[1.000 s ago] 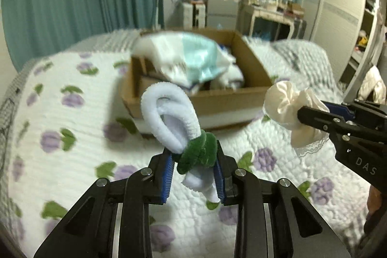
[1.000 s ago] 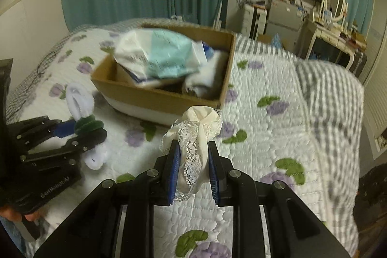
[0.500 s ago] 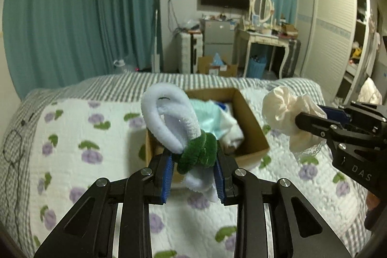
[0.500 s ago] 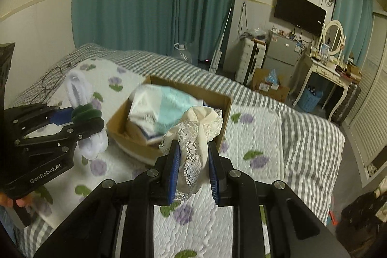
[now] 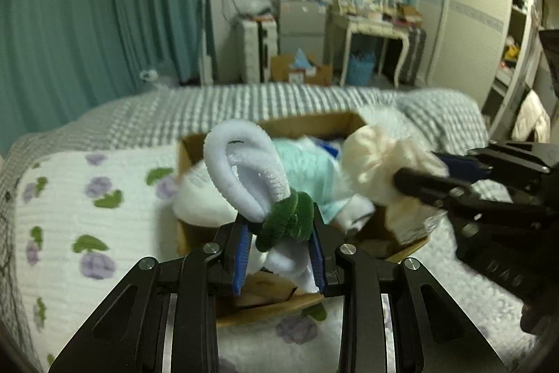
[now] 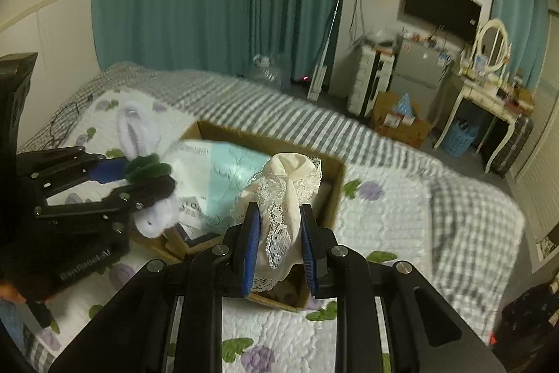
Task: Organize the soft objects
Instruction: 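Lower the lace cloth and pipe-cleaner toy into the box and release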
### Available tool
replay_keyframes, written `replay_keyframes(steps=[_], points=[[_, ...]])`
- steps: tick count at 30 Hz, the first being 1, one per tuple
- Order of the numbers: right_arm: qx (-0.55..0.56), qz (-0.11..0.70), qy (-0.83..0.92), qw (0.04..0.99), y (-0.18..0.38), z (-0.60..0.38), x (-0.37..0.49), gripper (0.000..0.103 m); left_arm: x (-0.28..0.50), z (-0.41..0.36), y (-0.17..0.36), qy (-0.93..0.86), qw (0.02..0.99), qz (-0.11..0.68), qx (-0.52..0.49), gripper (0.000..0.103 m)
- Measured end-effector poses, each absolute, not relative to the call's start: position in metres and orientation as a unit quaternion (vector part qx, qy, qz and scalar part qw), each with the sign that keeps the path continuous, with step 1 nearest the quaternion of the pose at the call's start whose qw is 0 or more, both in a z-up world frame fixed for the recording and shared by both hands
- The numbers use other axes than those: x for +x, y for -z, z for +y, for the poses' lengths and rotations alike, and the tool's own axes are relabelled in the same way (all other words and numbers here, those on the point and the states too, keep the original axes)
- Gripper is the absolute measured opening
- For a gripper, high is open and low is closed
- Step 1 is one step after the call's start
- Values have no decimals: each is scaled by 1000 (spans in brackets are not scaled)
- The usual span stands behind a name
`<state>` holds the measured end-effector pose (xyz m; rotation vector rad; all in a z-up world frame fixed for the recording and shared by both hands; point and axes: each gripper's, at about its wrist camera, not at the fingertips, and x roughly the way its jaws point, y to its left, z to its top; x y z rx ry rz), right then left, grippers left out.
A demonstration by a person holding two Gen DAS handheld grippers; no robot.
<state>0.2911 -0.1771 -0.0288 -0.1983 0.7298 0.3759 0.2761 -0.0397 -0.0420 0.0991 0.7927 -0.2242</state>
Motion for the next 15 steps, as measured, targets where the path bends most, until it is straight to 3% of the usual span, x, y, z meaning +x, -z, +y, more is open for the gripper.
replay_keyframes(steps=[8,15], points=[[-97,410,-184,888,97,-167,329,22,296,-48,73,112,902,413,45,30],[-73,395,-191,896,101,-174,333,23,294,-49,69,118,905,405,52,37]])
